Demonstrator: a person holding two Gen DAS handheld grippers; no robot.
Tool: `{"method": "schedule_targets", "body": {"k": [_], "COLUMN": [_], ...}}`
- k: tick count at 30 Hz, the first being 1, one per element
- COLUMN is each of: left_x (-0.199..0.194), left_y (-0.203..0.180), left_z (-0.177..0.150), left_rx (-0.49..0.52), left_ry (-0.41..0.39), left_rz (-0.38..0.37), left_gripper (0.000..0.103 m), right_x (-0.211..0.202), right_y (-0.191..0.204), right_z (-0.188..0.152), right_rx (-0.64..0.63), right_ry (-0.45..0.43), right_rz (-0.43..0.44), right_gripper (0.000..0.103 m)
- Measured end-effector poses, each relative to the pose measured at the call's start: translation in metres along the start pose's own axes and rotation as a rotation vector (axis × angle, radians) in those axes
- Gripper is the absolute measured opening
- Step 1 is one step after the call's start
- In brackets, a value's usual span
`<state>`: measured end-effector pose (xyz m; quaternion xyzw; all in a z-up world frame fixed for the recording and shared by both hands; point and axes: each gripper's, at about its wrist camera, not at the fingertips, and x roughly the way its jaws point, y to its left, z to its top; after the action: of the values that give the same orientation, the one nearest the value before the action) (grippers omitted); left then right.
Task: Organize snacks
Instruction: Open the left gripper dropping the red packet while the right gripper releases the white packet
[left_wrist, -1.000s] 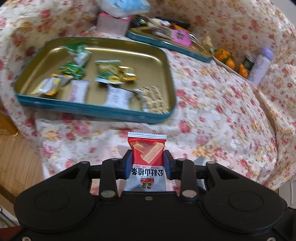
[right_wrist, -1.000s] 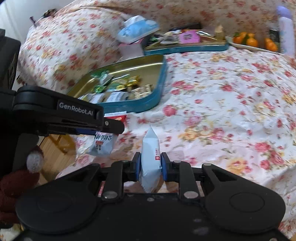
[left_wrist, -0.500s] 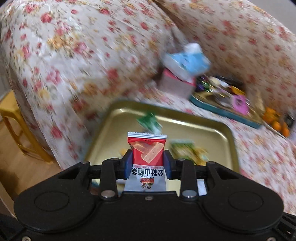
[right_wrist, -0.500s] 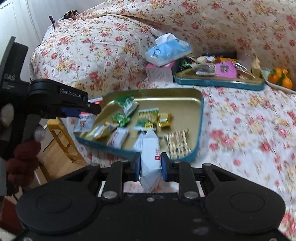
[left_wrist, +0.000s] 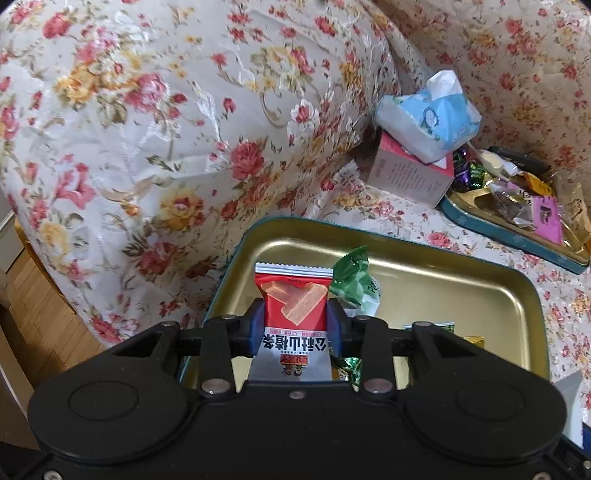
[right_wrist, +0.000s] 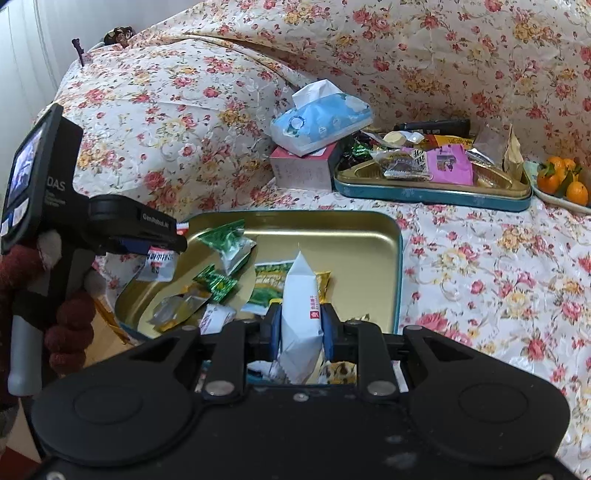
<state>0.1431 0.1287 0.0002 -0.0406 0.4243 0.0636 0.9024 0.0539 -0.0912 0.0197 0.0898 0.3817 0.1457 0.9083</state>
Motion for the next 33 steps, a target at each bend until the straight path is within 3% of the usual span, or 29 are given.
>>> {"method": "schedule_targets", "body": {"k": [6, 19, 33], "left_x": [0.011, -0.015, -0.035], "left_y": [0.004, 0.008, 0.004], "left_z": [0.001, -0.009, -0.035], "left_rx": [-0.021, -0.025, -0.001], "left_ry": [0.038, -0.041, -0.074], "left_rz": [-0.007, -0.012, -0.001], "left_gripper": [0.048, 0.047, 0.047], "right_x": [0.010, 0.030, 0.097], "right_y": [0.000, 0.002, -0.008], "right_z": [0.006, 0.016, 0.050], "right_rx": [-0.015, -0.058, -0.140], "right_ry": [0.005, -0.002, 0.038], "right_rz": [-0.019, -0.056, -0.167], "right_gripper": [0.024, 0.024, 0.025]}}
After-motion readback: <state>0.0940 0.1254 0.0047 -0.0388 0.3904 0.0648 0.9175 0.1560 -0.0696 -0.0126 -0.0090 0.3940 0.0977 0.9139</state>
